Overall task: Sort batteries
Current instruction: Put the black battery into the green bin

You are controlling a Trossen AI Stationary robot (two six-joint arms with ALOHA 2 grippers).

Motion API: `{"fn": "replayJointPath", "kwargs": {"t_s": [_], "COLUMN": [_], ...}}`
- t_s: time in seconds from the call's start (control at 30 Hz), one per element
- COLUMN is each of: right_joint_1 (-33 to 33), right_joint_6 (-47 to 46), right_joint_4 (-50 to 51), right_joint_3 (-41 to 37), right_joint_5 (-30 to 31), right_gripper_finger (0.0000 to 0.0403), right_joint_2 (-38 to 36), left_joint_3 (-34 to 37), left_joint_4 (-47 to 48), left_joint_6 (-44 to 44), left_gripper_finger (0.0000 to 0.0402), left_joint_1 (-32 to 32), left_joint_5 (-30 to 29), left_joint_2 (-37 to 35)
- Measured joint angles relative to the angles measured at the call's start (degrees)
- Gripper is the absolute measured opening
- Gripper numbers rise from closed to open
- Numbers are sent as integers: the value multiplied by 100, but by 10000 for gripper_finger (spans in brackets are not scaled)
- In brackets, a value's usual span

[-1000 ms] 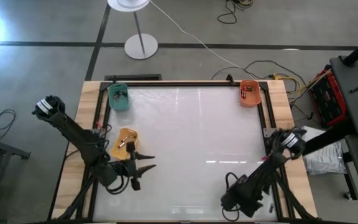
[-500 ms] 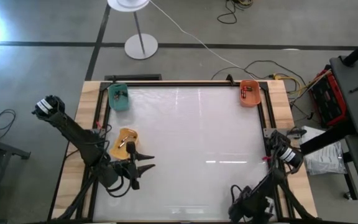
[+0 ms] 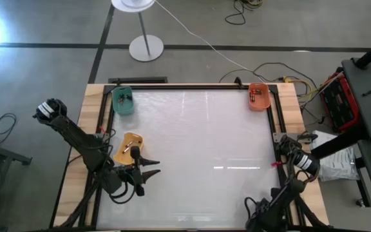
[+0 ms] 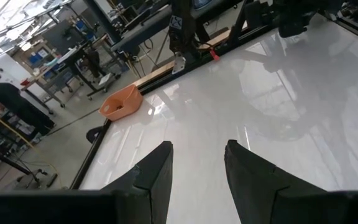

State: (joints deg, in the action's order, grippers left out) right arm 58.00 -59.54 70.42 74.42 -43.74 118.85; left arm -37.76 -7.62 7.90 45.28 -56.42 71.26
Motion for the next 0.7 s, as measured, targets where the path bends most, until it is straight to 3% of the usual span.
{"fn": "replayJointPath", "kwargs": {"t_s": [0.3,0.7], "right_joint_1": [-192,-683], "right_joint_6": [-193,-362], "right_joint_4": [458,1086], "right_joint_3": [8,-97], "right_joint_5": [1159,1386], "right_gripper_finger": [293,298], "right_joint_2": [-241,-948], "left_joint_3": [0,0], "left_joint_4": [-6,2], "left_joint_6": [-153,-197], "left_gripper_finger": [127,127], "left_joint_1": [-1,0], "left_joint_5": [0,0], "left_joint_2": [3,7]}}
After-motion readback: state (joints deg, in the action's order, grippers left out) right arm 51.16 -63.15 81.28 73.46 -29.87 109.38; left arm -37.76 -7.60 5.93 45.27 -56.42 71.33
